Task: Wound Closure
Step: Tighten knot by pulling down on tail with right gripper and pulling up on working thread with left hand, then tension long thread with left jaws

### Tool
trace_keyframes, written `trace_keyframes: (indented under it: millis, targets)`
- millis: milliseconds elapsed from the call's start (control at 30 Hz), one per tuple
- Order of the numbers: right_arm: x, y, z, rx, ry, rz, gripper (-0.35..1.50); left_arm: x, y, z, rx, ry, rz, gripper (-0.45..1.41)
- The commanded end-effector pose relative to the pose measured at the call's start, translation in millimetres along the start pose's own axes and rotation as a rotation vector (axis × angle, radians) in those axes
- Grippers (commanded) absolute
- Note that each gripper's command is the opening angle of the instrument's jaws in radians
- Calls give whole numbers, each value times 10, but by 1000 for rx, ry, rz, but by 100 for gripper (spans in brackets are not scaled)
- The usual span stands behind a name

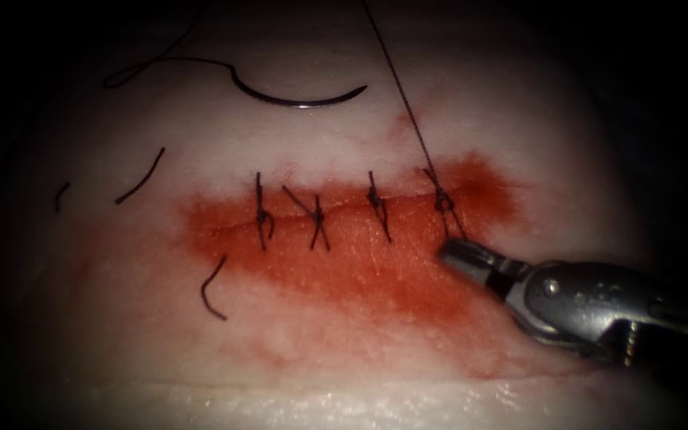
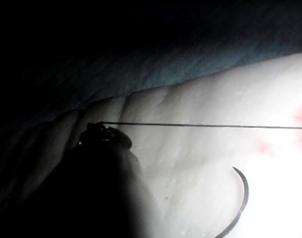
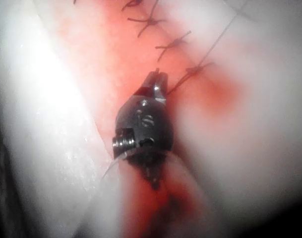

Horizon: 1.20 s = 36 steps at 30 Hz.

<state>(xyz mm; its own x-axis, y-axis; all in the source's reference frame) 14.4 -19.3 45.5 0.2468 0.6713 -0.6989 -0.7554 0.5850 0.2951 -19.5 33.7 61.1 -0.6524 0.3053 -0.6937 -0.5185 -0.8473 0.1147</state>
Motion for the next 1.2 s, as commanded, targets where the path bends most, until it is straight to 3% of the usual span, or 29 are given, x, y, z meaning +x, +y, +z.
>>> trace_keyframes:
  millis: [33, 167, 233, 400, 800, 900, 967, 1067, 1200]
  targets:
    - [-6, -8, 4, 2, 0, 1, -35, 6, -7, 6, 21, 6, -4, -45]
    - [-7, -11, 2, 1, 0, 1, -35, 24, -36, -3, 141, 36, -41, -45]
    - [-8, -12, 2, 1, 2, -1, -35, 29, -47, -5, 160, 35, -48, -45]
    - [-17, -17, 0, 2, -6, -9, -35, 33, -66, -11, 173, 23, -43, -45]
    - [-25, -19, -1, 27, 0, 2, -35, 16, -45, -9, 154, 43, -12, -45]
    - [-20, -15, -3, 22, 42, 8, 42, 16, -28, -23, 126, 57, -22, -45]
    - [-15, -10, -6, 26, 37, 11, 59, 17, -16, -36, 101, 71, -26, -45]
    - [-6, -2, -13, 22, 33, 19, 69, 21, 5, -63, 64, 77, -28, -45]
    - [14, 8, -23, 1, 42, 38, 93, 32, 34, -116, 17, 95, -42, -45]
